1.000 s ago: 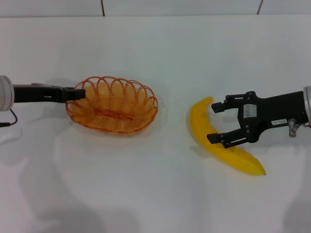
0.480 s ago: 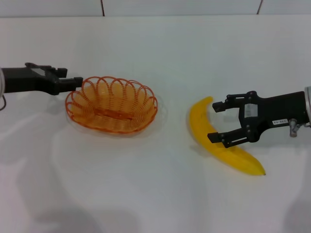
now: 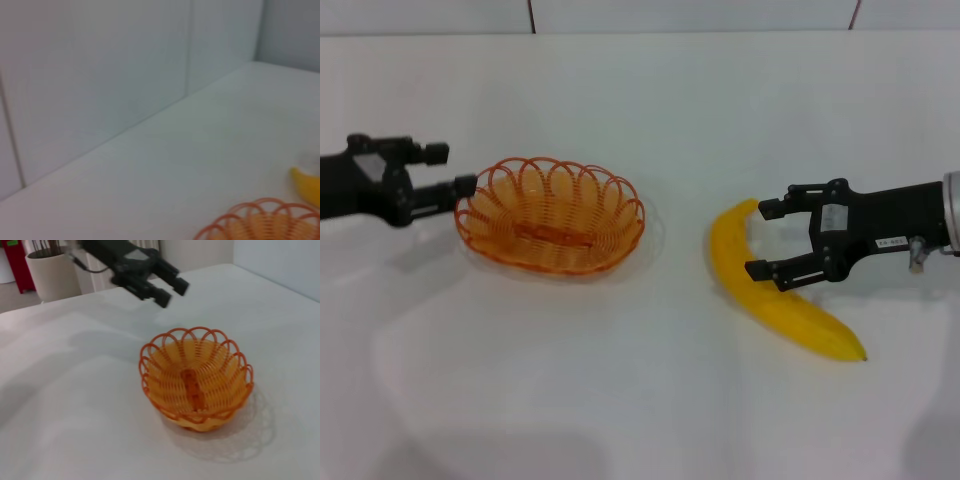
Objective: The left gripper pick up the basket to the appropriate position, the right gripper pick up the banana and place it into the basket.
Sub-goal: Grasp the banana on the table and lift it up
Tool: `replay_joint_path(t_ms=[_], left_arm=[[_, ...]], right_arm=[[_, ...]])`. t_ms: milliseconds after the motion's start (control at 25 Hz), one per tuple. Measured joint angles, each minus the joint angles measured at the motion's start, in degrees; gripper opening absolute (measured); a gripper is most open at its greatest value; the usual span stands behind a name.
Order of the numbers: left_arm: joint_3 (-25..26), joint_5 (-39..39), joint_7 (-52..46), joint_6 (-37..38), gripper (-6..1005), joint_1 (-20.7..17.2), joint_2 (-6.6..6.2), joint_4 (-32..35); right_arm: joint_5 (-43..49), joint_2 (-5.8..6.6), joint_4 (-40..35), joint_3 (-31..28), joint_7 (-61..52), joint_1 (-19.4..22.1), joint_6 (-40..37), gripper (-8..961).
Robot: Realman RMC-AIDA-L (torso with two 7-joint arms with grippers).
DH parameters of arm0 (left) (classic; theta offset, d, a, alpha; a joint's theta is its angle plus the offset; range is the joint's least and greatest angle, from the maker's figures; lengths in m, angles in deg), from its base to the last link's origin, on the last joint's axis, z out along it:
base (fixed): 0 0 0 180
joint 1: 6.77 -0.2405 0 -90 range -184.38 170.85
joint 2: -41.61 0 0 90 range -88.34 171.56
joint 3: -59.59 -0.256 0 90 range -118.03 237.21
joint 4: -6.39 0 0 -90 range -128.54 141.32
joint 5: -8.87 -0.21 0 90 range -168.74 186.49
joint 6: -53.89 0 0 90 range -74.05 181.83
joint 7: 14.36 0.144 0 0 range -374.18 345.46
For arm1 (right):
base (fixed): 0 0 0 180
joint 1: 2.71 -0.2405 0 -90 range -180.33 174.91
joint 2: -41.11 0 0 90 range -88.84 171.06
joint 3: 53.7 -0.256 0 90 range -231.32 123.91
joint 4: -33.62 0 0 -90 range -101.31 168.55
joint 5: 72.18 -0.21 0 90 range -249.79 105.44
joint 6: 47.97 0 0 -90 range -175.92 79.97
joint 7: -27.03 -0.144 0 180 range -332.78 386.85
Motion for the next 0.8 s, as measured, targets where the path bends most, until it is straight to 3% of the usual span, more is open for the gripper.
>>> replay_joint_path(t_ms=[320,480,800], left_arm=[[0.11,0.64,5.04,5.92,568,-4.13,-1.1,-0.37],[0.05,0.27,8.2,6.57,568,-5.17,-0.57,-0.84],[-0.03,0.06,10.17,6.28,568,-6.06,0.23,-0.97]], right_arm=[[-0.54,-0.17,1.05,0.23,-0.47,-0.5,4.17,892],[-0.91,-0.2,-0.12,1.15,-3.38,-1.26,4.55,893],[1.91,-0.55,-16.34,14.49,-21.88,3.26,4.71,892]])
